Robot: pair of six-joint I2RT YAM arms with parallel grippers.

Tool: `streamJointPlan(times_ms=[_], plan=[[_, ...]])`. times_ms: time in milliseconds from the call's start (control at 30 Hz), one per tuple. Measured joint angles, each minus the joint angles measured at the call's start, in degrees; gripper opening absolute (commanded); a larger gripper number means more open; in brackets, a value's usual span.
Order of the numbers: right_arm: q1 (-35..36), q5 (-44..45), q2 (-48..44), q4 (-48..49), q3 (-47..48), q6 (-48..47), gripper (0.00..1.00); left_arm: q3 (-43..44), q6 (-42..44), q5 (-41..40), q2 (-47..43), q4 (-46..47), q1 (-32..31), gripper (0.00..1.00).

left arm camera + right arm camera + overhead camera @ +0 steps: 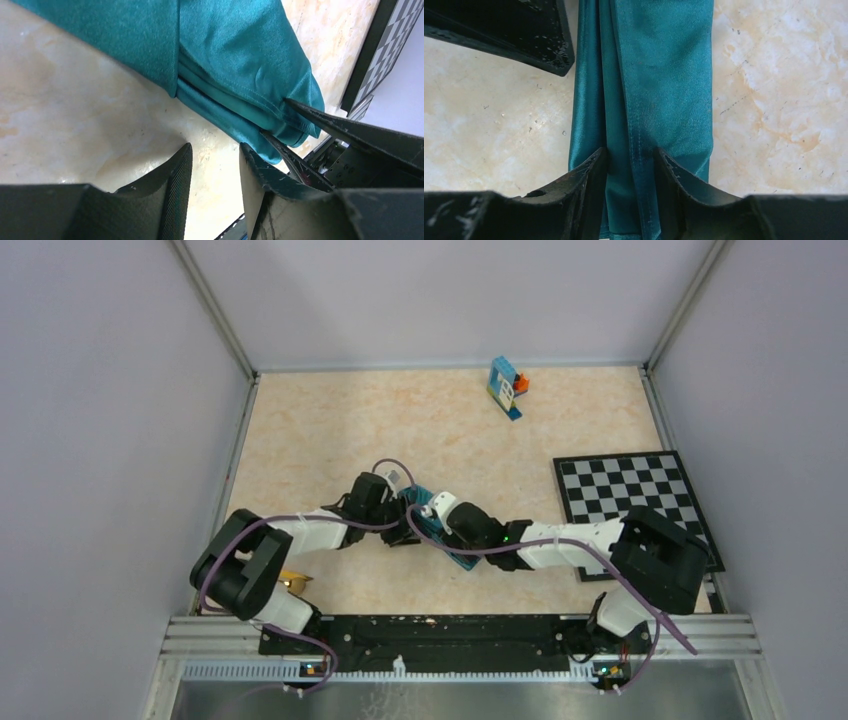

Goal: Fold the napkin into a case and place the utensils inside
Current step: Pick up the smaller rectangle-folded napkin from the center of the board.

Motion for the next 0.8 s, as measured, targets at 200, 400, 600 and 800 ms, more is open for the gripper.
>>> streamJointPlan(times_ms=[200,400,600,800], plan=[[0.85,1.66,0.15,2.19,0.0,0.09,0.2,1.01,0.28,-0.31,2.16,1.38,0.0,0.37],[1.75,2.78,0.9,3.43,0.0,0.09,0.0,1.14,0.09,-0.24,3.74,4.04,0.0,0.31],[1.84,2.95,0.87,3.69,0.0,0.26,0.0,0.63,-0.28,-1.33,4.0,5.62,0.0,0.24],[1.84,0.61,-1.84,3.37,-0.07,2.36,0.0,0.09,-0.72,-2.27,4.07,6.43,0.0,0.14]])
